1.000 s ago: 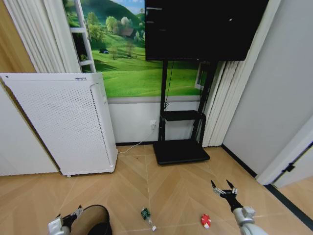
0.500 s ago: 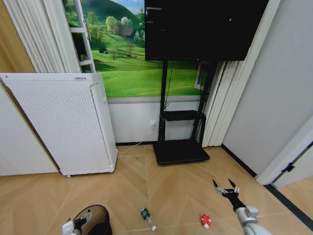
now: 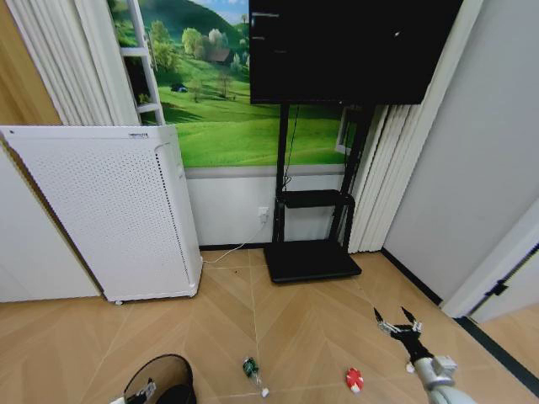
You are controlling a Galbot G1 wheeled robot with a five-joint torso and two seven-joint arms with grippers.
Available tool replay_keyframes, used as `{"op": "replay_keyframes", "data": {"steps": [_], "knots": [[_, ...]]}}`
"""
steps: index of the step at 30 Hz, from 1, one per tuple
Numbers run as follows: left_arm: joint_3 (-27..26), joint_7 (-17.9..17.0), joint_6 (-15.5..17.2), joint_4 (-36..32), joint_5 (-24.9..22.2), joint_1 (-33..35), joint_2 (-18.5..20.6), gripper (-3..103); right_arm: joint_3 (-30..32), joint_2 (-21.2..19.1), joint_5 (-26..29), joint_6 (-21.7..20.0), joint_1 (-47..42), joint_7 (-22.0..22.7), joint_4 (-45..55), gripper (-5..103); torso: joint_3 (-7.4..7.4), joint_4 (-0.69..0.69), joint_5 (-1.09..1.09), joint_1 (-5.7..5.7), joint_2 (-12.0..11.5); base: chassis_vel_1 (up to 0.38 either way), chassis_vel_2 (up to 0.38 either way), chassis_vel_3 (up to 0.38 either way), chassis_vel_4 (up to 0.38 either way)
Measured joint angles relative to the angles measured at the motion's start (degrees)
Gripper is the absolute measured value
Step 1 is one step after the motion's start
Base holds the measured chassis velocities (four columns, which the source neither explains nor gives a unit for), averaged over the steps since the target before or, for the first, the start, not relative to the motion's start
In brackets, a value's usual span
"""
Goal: Pick up the trash bin and place the garbage on the floor into it.
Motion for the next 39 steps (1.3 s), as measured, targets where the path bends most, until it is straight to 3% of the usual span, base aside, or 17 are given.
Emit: {"op": "replay_keyframes", "data": {"steps": [6,13,16,19,22,28,39], "knots": [[-0.4,0.6,-0.3,-0.9,-0.4,0.4,0.7,73,-0.3,0.1,-0.1,-0.2,0.2,0.1,0.2,100,0.0,0.0,0.0,0.0,0.0,0.0,0.0,0.0,0.0],[-0.4,1.0,-0.6,-0.8,-0.1,0.6,0.2,40,-0.3,0.3,-0.5,0.4,0.1,0.1,-0.5,100,0.0,-0.01,0.0,0.0,0.0,0.0,0.0,0.0,0.0],[-0.4,1.2,-0.9,-0.6,0.3,0.6,0.0,35,-0.3,0.4,-1.0,1.0,0.3,0.6,-0.9,100,0.0,-0.01,0.01,0.0,0.0,0.0,0.0,0.0,0.0],[-0.6,2.3,-1.9,-0.1,1.7,0.5,-0.1,19,-0.2,0.6,-2.5,1.3,0.7,2.0,-1.5,100,0.0,0.0,0.0,0.0,0.0,0.0,0.0,0.0,0.0],[-0.8,2.8,-2.7,-0.3,1.9,0.8,0.0,11,-0.5,0.8,-3.1,1.3,1.0,3.3,-1.7,100,0.0,-0.01,0.01,0.0,0.0,0.0,0.0,0.0,0.0],[-1.5,3.7,-3.9,-3.2,1.8,2.0,0.6,10,-1.1,1.4,-5.0,1.3,1.5,5.4,-2.3,100,0.0,0.01,-0.01,0.0,0.0,0.0,0.0,0.0,0.0],[-3.5,4.2,-5.3,-15.7,0.6,5.6,4.4,6,-1.8,5.3,-11.5,3.5,1.8,7.1,-6.9,100,0.0,-0.02,-0.01,0.0,0.0,0.0,0.0,0.0,0.0]]}}
